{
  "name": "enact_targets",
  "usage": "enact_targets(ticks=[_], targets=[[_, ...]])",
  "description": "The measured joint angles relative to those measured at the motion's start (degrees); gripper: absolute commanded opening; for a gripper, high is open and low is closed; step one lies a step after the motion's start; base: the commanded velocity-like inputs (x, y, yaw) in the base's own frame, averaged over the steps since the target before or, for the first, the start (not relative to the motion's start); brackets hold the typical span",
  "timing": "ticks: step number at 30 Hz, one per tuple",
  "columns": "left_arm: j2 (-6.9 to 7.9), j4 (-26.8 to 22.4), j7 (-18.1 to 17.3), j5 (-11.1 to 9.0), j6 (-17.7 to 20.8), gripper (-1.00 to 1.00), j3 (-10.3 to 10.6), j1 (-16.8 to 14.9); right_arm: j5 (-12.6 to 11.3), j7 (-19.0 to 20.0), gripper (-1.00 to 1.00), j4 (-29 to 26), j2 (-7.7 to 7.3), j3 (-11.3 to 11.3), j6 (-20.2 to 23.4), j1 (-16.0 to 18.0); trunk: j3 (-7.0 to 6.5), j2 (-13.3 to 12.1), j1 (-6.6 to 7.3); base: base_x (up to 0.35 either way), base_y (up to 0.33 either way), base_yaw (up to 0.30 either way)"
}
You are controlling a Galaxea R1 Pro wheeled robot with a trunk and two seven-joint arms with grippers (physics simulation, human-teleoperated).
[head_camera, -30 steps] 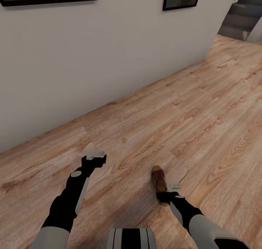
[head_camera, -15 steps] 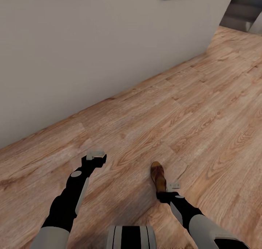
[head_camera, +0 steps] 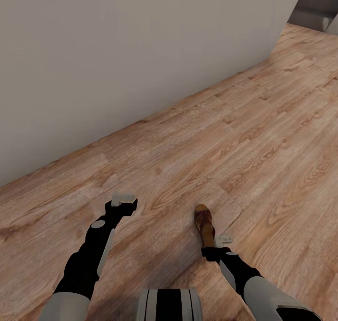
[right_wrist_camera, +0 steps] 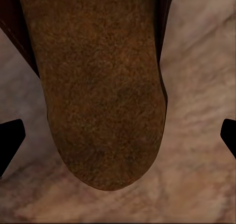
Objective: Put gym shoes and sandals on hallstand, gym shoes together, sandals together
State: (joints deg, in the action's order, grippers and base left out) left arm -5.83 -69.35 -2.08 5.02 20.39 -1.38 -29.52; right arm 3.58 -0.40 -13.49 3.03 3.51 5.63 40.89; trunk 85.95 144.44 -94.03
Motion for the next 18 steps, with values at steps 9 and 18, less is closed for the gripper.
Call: enact_targets(ticks=[9, 18], targets=[[0.00, 0.00, 0.00, 0.00, 0.00, 1.00, 0.00, 0.00, 0.00, 0.00, 1.00, 0.00, 0.00, 0.00, 0.00, 0.00, 1.62, 0.07, -0.13, 0.000, 0.000, 0.000], [0.00, 0.00, 0.00, 0.00, 0.00, 1.00, 0.00, -0.01, 0.00, 0.00, 1.00, 0.00, 0.00, 0.00, 0.00, 0.00, 1.74, 0.07, -0.11, 0.042, 0.007, 0.000]])
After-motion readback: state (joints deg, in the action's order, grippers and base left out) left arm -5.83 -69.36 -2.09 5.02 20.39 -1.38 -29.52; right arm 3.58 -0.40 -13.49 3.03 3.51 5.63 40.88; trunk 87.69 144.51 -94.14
